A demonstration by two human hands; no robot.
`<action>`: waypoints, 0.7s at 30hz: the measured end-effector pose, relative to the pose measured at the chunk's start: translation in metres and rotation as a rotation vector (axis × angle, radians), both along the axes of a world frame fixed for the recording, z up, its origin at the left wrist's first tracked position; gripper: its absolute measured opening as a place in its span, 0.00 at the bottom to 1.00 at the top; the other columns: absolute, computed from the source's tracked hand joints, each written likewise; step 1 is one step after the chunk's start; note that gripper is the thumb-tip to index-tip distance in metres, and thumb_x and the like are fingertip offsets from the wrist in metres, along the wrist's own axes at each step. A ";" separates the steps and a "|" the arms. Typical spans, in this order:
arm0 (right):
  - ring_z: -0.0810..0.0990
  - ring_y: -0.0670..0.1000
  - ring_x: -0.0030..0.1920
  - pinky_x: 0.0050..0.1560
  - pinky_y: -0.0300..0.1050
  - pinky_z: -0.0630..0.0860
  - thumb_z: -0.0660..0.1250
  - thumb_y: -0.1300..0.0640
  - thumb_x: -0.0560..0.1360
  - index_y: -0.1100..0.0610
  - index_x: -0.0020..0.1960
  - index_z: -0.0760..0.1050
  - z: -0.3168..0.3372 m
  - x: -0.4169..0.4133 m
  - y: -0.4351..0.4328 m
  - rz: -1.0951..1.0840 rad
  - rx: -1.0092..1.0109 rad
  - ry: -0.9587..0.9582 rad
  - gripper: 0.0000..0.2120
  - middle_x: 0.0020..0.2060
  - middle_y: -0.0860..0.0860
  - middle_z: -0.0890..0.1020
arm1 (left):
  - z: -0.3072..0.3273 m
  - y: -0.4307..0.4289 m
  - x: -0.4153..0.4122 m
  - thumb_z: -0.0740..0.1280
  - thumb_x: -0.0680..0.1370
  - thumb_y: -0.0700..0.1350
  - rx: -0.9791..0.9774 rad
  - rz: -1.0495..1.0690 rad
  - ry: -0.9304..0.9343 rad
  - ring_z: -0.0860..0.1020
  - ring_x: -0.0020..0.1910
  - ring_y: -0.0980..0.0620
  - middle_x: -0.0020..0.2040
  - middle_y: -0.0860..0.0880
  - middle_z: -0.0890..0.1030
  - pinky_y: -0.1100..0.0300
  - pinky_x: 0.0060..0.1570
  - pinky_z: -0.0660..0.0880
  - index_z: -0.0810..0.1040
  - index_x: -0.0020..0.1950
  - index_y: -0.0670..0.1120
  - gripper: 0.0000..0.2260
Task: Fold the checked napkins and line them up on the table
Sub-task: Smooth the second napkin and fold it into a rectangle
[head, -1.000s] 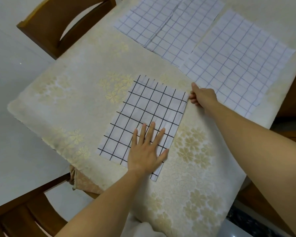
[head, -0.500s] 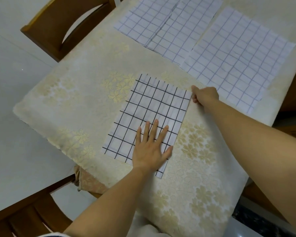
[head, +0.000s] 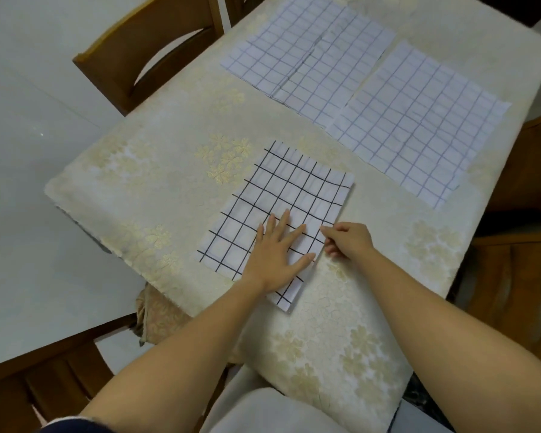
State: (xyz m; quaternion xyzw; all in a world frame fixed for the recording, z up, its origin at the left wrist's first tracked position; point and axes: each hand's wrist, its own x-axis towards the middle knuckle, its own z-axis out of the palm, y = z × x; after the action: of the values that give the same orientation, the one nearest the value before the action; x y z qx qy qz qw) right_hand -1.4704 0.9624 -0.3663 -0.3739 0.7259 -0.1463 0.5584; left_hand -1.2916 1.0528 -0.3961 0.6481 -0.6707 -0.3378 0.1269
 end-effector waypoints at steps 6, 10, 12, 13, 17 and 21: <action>0.80 0.53 0.28 0.33 0.47 0.77 0.69 0.57 0.80 0.59 0.38 0.74 -0.001 -0.024 0.021 -0.062 -0.098 0.137 0.13 0.32 0.57 0.80 | 0.022 0.007 -0.006 0.40 0.76 0.75 0.083 0.191 0.294 0.42 0.83 0.52 0.84 0.56 0.55 0.45 0.79 0.32 0.61 0.81 0.63 0.37; 0.76 0.51 0.32 0.36 0.46 0.74 0.66 0.53 0.81 0.56 0.38 0.70 0.008 -0.027 0.025 0.203 -0.138 0.273 0.15 0.33 0.54 0.79 | 0.023 0.009 -0.010 0.56 0.85 0.60 -0.010 0.103 0.064 0.52 0.83 0.44 0.81 0.49 0.63 0.41 0.81 0.42 0.63 0.82 0.53 0.26; 0.74 0.50 0.32 0.35 0.43 0.70 0.66 0.52 0.81 0.57 0.40 0.72 0.016 -0.028 0.025 0.308 -0.134 0.282 0.13 0.34 0.52 0.79 | 0.029 -0.006 -0.019 0.59 0.86 0.47 -0.110 -0.118 -0.072 0.52 0.83 0.42 0.82 0.48 0.63 0.41 0.81 0.43 0.61 0.82 0.54 0.24; 0.75 0.49 0.33 0.36 0.43 0.71 0.66 0.53 0.81 0.58 0.41 0.73 0.019 -0.029 0.026 0.319 -0.128 0.245 0.12 0.36 0.52 0.81 | 0.034 -0.019 -0.025 0.60 0.85 0.42 -0.151 -0.235 -0.131 0.51 0.83 0.42 0.82 0.48 0.61 0.40 0.81 0.43 0.59 0.83 0.54 0.26; 0.76 0.50 0.33 0.34 0.40 0.71 0.66 0.52 0.81 0.59 0.43 0.75 0.030 -0.035 0.033 0.374 -0.092 0.153 0.12 0.37 0.54 0.83 | 0.064 -0.074 -0.050 0.62 0.80 0.30 -0.335 -0.672 -0.412 0.48 0.83 0.41 0.84 0.49 0.54 0.40 0.81 0.43 0.56 0.83 0.57 0.37; 0.80 0.52 0.36 0.43 0.47 0.77 0.68 0.51 0.80 0.61 0.46 0.77 0.027 -0.043 0.047 0.315 -0.038 0.075 0.12 0.37 0.56 0.84 | 0.084 -0.105 -0.085 0.66 0.83 0.45 -0.352 -1.053 -0.718 0.46 0.84 0.41 0.85 0.53 0.52 0.38 0.80 0.40 0.65 0.79 0.59 0.25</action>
State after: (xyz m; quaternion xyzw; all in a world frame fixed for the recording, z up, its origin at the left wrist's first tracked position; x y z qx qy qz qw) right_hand -1.5135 1.0098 -0.3396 -0.4988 0.6759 -0.0568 0.5396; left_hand -1.3769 0.9474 -0.3121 0.2754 -0.9438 -0.0029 -0.1827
